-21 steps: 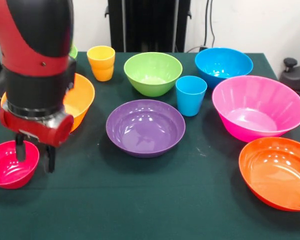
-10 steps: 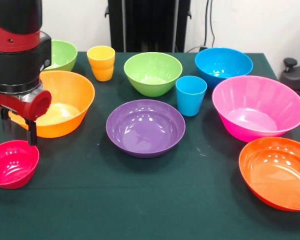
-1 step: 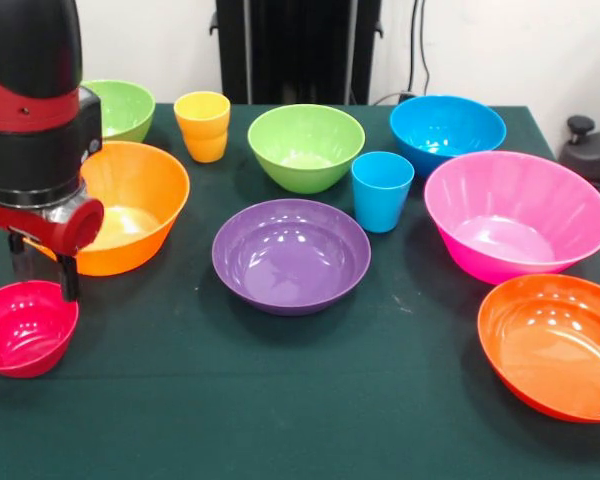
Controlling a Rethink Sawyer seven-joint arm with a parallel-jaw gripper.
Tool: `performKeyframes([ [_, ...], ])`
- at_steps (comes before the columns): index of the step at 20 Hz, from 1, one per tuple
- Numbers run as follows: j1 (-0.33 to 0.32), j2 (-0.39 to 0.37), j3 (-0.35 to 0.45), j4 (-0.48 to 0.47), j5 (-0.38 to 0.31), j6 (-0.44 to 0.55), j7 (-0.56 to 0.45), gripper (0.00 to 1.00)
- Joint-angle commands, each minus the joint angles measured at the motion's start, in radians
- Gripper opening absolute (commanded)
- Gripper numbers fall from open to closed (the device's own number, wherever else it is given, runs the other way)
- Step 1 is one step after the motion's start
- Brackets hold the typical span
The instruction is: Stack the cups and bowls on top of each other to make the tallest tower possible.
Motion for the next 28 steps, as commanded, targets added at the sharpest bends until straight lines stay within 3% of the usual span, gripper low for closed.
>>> performKeyframes([
  [1, -0.010, 0.055, 0.169, 0.086, -0.103, -0.094, -0.305, 1.00],
  [12, -0.032, 0.055, 0.223, 0.080, -0.168, -0.100, -0.309, 1.00],
  [22, 0.030, 0.020, 0.127, 0.025, -0.295, -0.089, -0.223, 1.00],
  [28, 0.038, 0.011, 0.118, 0.041, -0.332, -0.108, -0.173, 1.00],
])
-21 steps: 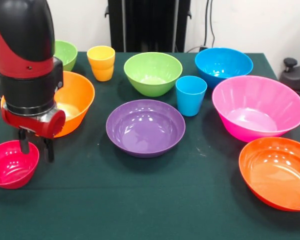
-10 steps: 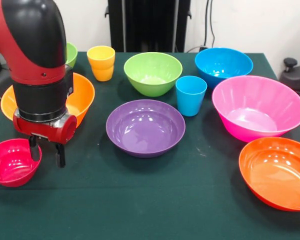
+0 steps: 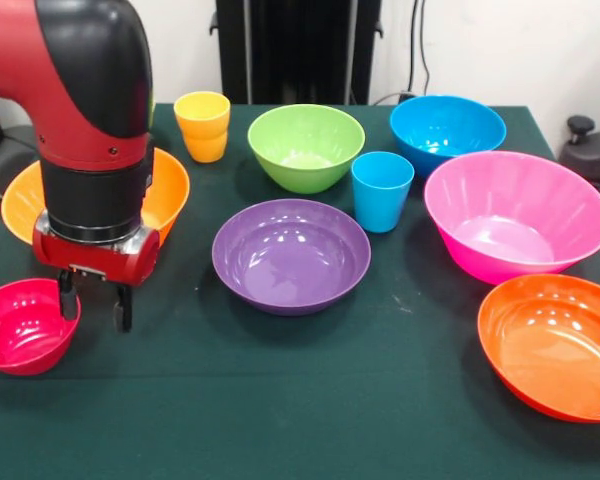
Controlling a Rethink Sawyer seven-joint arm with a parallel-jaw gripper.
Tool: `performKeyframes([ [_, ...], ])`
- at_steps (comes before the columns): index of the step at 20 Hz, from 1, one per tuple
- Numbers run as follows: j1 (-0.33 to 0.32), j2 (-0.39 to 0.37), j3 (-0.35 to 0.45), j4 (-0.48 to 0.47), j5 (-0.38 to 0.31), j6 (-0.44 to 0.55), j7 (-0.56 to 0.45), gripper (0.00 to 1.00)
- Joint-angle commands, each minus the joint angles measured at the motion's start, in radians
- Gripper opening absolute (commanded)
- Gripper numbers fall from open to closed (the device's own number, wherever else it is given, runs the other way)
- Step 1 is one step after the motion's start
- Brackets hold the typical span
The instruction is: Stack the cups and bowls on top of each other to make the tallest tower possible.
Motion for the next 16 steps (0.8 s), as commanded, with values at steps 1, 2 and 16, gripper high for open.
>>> performKeyframes([
  [1, 0.043, -0.007, -0.003, 0.015, -0.113, -0.036, -0.167, 1.00],
  [2, 0.043, -0.008, -0.004, 0.018, -0.118, -0.038, -0.164, 1.00],
  [16, 0.081, -0.039, -0.036, 0.024, -0.163, -0.018, -0.092, 1.00],
])
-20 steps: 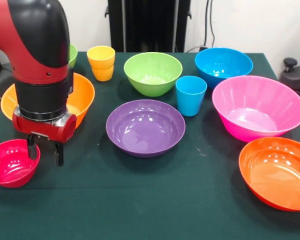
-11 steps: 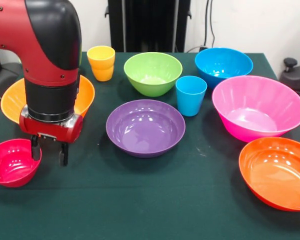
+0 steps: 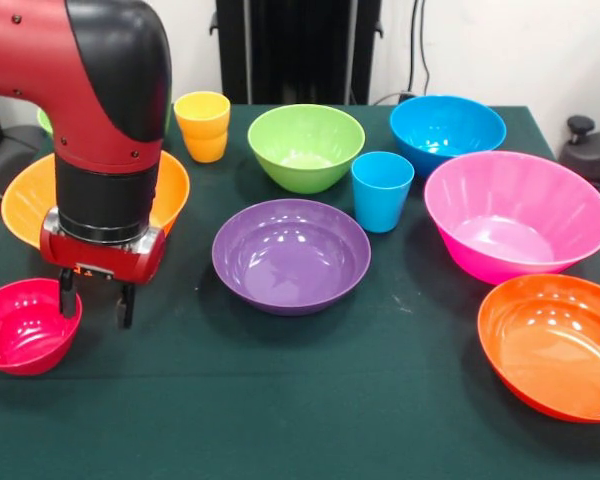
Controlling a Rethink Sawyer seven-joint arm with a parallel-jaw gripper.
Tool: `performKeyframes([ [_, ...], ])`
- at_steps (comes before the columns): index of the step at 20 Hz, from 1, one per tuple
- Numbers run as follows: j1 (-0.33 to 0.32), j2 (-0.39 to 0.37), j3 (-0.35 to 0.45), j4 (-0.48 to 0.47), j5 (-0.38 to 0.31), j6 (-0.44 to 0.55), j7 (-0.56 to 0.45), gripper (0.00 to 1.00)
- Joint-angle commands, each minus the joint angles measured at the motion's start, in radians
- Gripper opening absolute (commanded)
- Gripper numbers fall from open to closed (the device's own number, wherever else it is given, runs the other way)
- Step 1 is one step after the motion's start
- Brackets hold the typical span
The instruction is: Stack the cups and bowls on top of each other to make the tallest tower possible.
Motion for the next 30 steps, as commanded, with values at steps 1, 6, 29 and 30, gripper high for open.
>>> performKeyframes([
  [1, 0.067, -0.057, -0.034, 0.036, -0.072, -0.005, -0.072, 1.00],
  [6, 0.107, -0.091, -0.075, 0.051, -0.056, 0.014, -0.031, 1.00],
  [29, 0.168, 0.054, -0.215, 0.042, -0.037, -0.258, 0.081, 1.00],
  [30, 0.170, 0.062, -0.222, 0.040, -0.036, -0.272, 0.086, 1.00],
])
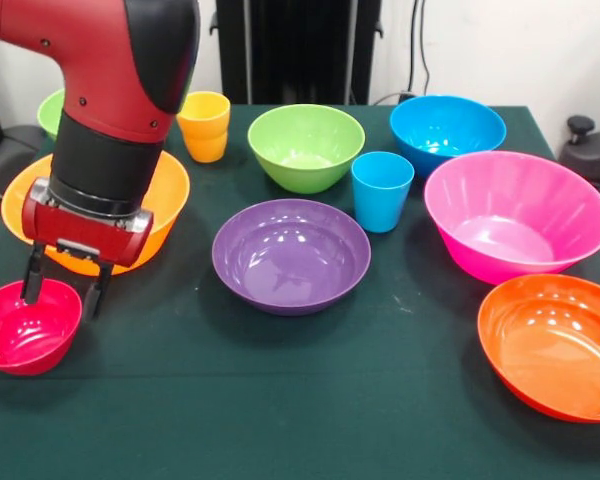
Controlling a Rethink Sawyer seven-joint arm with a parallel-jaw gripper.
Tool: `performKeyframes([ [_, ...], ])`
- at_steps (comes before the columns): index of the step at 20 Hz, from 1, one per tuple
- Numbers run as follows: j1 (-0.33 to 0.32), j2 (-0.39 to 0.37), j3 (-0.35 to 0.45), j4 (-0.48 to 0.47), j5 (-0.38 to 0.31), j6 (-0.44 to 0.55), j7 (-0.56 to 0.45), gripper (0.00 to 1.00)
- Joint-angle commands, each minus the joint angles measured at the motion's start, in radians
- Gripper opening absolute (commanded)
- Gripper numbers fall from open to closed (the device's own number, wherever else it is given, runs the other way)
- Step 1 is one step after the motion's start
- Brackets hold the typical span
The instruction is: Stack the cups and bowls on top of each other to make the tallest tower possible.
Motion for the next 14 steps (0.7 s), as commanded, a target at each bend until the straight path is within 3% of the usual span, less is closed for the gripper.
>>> performKeyframes([
  [1, 0.018, 0.100, 0.005, 0.037, -0.029, -0.092, 0.085, 1.00],
  [11, -0.003, 0.161, 0.009, 0.036, 0.017, -0.144, 0.077, 1.00],
  [13, -0.013, 0.159, 0.028, 0.037, 0.012, -0.136, 0.031, 1.00],
  [14, -0.016, 0.158, 0.033, 0.037, 0.010, -0.135, 0.011, 0.00],
])
